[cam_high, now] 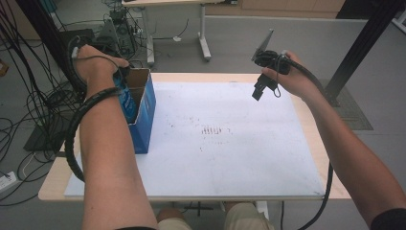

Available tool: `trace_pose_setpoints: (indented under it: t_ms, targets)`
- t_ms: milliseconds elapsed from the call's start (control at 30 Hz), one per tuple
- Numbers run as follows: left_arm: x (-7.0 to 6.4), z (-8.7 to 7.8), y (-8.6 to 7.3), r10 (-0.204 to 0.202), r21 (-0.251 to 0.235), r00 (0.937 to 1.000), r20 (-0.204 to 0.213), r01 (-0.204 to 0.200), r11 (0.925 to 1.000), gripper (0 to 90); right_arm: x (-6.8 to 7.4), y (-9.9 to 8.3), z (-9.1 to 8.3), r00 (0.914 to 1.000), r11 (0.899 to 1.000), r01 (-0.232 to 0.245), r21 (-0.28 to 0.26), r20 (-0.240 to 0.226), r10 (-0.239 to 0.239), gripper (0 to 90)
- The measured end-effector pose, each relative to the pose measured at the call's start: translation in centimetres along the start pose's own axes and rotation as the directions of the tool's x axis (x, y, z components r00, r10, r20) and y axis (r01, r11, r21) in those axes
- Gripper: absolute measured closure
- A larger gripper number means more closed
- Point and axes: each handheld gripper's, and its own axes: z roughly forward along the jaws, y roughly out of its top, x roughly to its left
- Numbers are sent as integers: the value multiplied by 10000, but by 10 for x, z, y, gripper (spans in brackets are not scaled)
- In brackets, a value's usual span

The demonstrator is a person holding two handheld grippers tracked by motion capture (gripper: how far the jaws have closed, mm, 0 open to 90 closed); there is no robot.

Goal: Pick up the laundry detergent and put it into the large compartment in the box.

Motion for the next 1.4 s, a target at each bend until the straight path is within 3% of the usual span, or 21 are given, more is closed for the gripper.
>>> trace_pose_setpoints:
  t_ms: [567,900,1400]
  targets:
    - [-7,46,-6,148,61,9999,-18,-148,9999,374,0,2,6,10000,10000,1,99,-29,-1,50]
    - [-15,63,-9,325,57,9992,-212,-324,9995,374,1,3,9,10000,9999,-44,159,-25,44,50]
    - [-17,79,-12,422,175,9990,-132,-420,9990,374,2,3,9,10000,9998,-41,184,-8,41,50]
